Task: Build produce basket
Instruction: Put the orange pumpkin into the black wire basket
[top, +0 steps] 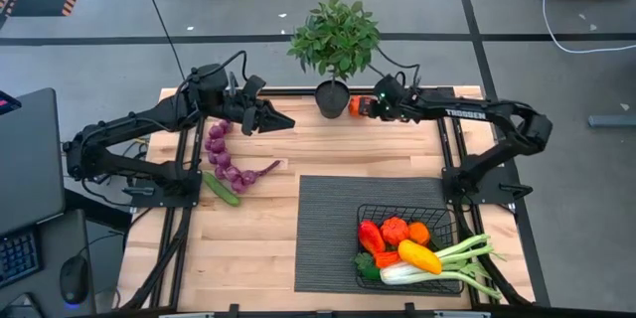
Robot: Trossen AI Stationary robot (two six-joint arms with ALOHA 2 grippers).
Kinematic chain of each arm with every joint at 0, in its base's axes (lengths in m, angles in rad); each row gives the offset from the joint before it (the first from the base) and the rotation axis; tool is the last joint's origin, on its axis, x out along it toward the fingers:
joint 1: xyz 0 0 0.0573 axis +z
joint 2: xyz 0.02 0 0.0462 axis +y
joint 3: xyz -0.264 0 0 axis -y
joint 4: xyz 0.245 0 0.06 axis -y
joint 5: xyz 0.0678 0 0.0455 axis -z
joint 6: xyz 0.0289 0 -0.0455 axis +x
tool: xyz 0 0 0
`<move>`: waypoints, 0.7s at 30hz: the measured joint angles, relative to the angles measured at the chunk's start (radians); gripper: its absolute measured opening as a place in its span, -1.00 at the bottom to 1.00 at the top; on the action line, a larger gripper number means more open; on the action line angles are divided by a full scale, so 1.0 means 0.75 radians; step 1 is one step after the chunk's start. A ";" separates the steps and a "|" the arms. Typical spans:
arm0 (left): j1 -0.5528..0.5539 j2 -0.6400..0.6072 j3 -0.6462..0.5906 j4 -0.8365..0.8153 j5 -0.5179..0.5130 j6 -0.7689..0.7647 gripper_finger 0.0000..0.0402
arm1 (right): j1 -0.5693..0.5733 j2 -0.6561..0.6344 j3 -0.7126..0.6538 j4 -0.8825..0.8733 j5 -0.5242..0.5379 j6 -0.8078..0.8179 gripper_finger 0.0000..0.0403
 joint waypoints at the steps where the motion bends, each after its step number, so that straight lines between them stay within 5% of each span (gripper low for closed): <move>1: 0.000 0.000 0.000 0.000 0.000 0.007 -0.34 | -0.005 0.022 0.000 0.002 -0.027 -0.056 -0.27; 8: -0.012 0.000 0.000 -0.001 0.000 -0.001 -0.34 | 0.013 0.182 0.000 0.011 -0.080 -0.423 0.48; 13: -0.035 0.000 0.000 -0.002 0.001 -0.026 -0.34 | 0.014 0.248 0.001 0.104 -0.055 -0.497 0.92; 21: -0.056 0.000 0.000 -0.005 0.001 -0.063 -0.34 | -0.009 0.338 0.002 0.325 0.077 -0.524 0.90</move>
